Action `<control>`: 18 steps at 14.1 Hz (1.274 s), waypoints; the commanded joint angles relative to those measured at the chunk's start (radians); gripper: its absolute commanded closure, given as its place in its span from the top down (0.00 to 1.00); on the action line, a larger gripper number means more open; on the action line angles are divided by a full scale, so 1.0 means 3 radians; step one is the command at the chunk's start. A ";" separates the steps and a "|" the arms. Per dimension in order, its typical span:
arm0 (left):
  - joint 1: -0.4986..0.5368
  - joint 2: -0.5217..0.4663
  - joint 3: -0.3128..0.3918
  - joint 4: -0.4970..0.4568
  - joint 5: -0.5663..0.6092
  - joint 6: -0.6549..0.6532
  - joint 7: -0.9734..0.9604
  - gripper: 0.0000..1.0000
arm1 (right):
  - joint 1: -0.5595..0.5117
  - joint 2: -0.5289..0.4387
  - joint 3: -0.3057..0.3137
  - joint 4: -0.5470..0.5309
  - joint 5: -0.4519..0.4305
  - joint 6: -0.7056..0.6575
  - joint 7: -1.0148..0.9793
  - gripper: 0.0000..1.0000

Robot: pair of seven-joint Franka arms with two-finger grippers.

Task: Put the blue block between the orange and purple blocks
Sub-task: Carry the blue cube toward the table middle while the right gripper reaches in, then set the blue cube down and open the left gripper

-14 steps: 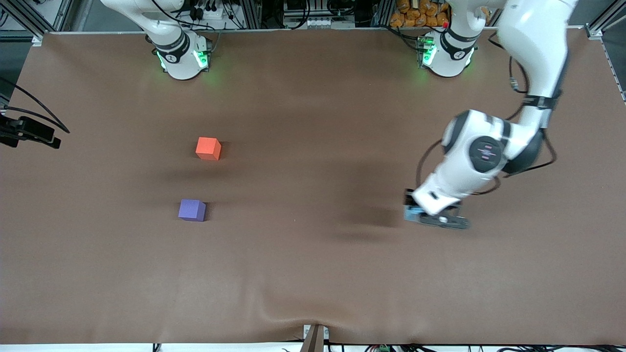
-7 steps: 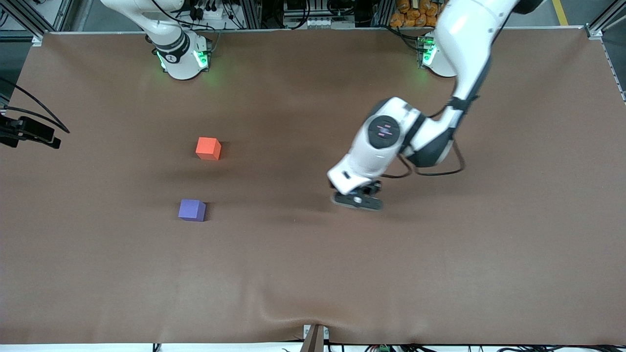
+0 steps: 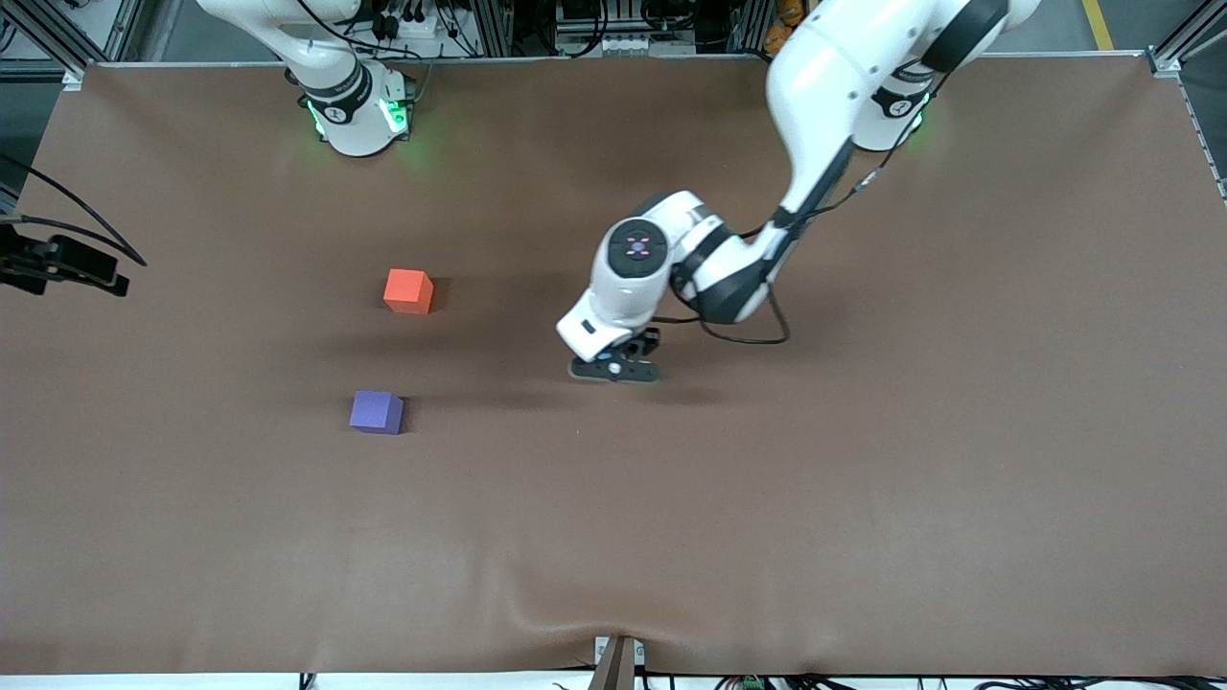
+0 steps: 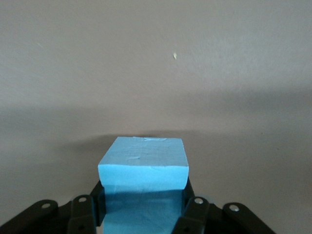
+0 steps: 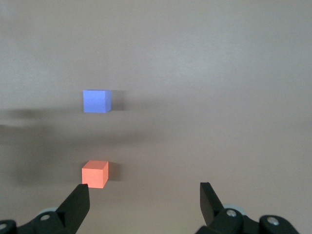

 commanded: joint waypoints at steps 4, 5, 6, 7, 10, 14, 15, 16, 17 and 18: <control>-0.0332 0.0191 0.0296 0.0252 0.0045 -0.0032 -0.0288 1.00 | 0.0468 0.0691 -0.0004 0.0080 0.0072 0.0267 0.0042 1.00; -0.0332 0.0155 0.0296 0.0252 0.0061 -0.0057 -0.0283 1.00 | 0.0489 0.0773 -0.0004 0.0080 0.0118 0.0313 0.0042 1.00; -0.0332 0.0130 0.0296 0.0246 0.0086 -0.0063 -0.0278 1.00 | 0.0510 0.0870 -0.0004 0.0080 0.0174 0.0369 0.0042 1.00; -0.0322 0.0089 0.0301 0.0246 0.0096 -0.0063 -0.0268 1.00 | 0.0525 0.0977 -0.0004 0.0080 0.0246 0.0431 0.0037 1.00; -0.0169 -0.0252 0.0418 0.0145 0.0102 -0.0184 -0.0263 1.00 | 0.0637 0.1335 -0.0004 0.0080 0.0338 0.0768 0.0027 1.00; 0.0516 -0.0866 0.0439 0.0113 0.0102 -0.0895 -0.0161 1.00 | 0.0979 0.1602 -0.0009 0.0091 0.0262 0.0922 -0.0009 1.00; 0.0684 -0.0994 0.0440 0.0124 0.0102 -0.1063 -0.0140 1.00 | 0.0990 0.1602 -0.0004 0.0086 0.0328 0.0927 0.0021 1.00; 0.0843 -0.1122 0.0440 0.0119 0.0107 -0.1242 -0.0120 1.00 | 0.1016 0.1602 0.0001 0.0086 0.0404 0.0927 0.0032 1.00; 0.0986 -0.1245 0.0434 0.0124 0.0107 -0.1441 -0.0003 1.00 | 0.1077 0.1602 0.0006 0.0086 0.0537 0.0922 0.0052 1.00; 0.1149 -0.1358 0.0434 0.0124 0.0107 -0.1590 0.0276 1.00 | 0.1143 0.1602 0.0001 0.0086 0.0639 0.0922 0.0133 1.00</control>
